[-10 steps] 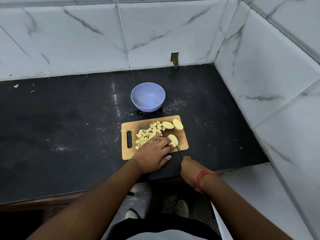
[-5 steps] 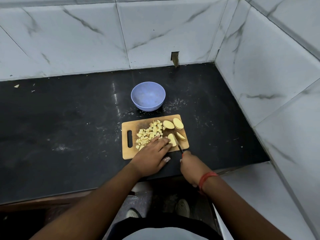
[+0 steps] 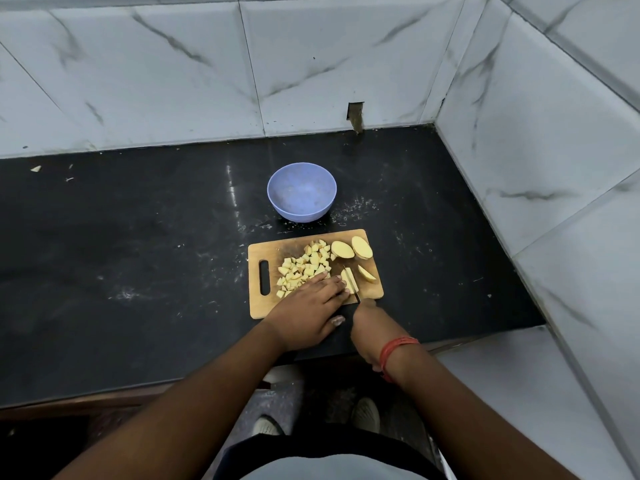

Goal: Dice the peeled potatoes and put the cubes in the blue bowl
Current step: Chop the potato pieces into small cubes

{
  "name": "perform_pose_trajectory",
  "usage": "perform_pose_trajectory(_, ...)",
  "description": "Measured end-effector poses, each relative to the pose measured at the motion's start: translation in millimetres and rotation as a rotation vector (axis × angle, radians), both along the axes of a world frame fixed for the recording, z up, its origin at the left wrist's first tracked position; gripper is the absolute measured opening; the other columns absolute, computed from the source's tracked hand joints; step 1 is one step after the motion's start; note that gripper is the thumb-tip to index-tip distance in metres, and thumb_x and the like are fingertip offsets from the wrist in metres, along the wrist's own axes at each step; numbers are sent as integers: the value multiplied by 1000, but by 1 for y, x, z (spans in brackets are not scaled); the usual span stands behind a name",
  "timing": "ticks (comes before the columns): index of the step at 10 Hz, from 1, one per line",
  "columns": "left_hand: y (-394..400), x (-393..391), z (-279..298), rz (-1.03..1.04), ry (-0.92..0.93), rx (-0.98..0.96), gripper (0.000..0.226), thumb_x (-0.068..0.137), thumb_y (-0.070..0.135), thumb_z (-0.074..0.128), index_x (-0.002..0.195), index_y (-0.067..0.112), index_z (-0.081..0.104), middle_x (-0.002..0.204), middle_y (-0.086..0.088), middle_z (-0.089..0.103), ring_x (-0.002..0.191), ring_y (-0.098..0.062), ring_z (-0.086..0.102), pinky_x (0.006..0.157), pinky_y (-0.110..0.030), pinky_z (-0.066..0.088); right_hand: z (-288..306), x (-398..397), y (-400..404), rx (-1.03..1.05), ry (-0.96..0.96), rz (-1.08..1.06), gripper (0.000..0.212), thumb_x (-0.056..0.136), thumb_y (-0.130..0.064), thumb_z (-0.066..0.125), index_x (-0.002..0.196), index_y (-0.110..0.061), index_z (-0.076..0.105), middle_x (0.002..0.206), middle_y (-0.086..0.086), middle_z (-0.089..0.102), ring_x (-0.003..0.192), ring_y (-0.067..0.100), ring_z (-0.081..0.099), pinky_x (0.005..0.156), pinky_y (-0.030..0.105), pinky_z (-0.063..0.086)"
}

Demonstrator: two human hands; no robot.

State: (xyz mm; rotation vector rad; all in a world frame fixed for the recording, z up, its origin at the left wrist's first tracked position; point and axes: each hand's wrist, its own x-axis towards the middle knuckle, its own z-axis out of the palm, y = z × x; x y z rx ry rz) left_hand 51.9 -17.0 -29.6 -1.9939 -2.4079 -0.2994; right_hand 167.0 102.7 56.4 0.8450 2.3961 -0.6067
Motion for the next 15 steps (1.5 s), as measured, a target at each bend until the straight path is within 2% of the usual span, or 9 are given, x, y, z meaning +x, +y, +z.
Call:
perform_pose_trajectory(2, 1, -1, -1, -8, -9, 1, 53, 103, 43, 41, 145, 11, 51, 147, -9, 51, 144, -24, 38, 123, -45, 25, -2, -4, -1, -4, -105, -112, 46, 94, -9, 50, 136, -3, 33, 126, 17, 56, 114, 33, 58, 92, 40, 48)
perform_pose_trajectory(4, 1, -4, -2, -25, -26, 32, 51, 102, 39, 42, 141, 10, 56, 143, -10, 55, 141, -25, 42, 123, -43, 25, 13, -5, 4, 60, -93, 167, 38, 99, -15, 43, 134, -1, 44, 128, 19, 54, 117, 35, 55, 79, 33, 42)
perform_pose_trajectory(5, 2, -5, -2, -35, -31, 43, 49, 101, 37, 44, 139, 9, 57, 141, -10, 56, 139, -26, 45, 121, -46, 30, 25, -28, -2, 80, -228, 422, 45, 102, -28, 43, 143, -10, 38, 124, 12, 52, 124, 23, 45, 90, 29, 38)
perform_pose_trajectory(6, 2, -6, 0, -29, -26, 34, 48, 102, 36, 42, 139, 10, 57, 141, -10, 56, 138, -26, 46, 120, -45, 32, 27, -26, -3, 15, -361, 326, 48, 103, -30, 41, 146, -11, 34, 121, 12, 50, 130, 21, 38, 107, 34, 31)
perform_pose_trajectory(8, 1, -4, 0, -20, -3, 54, 47, 102, 36, 41, 137, 10, 59, 140, -11, 56, 136, -26, 47, 122, -38, 26, 20, -11, -5, 110, -408, 404, 20, 103, -25, 42, 93, -9, 50, 80, 4, 41, 64, 14, 37, 78, 31, 38)
perform_pose_trajectory(9, 1, -3, 0, -14, 1, 70, 47, 101, 36, 41, 136, 9, 60, 139, -12, 57, 134, -27, 49, 121, -37, 24, 40, -20, -6, 253, -449, 615, 38, 103, -28, 40, 136, -9, 44, 99, 12, 51, 112, 23, 49, 108, 40, 30)
perform_pose_trajectory(10, 1, -3, 1, -15, 4, 69, 48, 101, 35, 41, 135, 8, 60, 138, -12, 57, 133, -28, 49, 121, -37, 23, 27, -26, 0, 362, -429, 756, 49, 104, -29, 38, 147, -7, 30, 137, 15, 46, 136, 27, 37, 115, 42, 23)
perform_pose_trajectory(12, 2, -1, 2, -14, 72, 58, 48, 102, 37, 39, 135, 9, 61, 136, -11, 59, 132, -27, 51, 121, -38, 23, -25, 25, 7, -6, -96, 110, 29, 97, -13, 42, 124, -2, 41, 111, 15, 57, 77, 22, 50, 64, 29, 41)
perform_pose_trajectory(15, -3, 0, -2, 14, 71, 12, 50, 103, 38, 45, 146, 14, 51, 149, -11, 47, 143, -26, 38, 123, -45, 23, -25, 51, 23, -49, -35, 65, 22, 96, -4, 41, 117, -2, 39, 103, 20, 65, 89, 28, 65, 75, 36, 50)
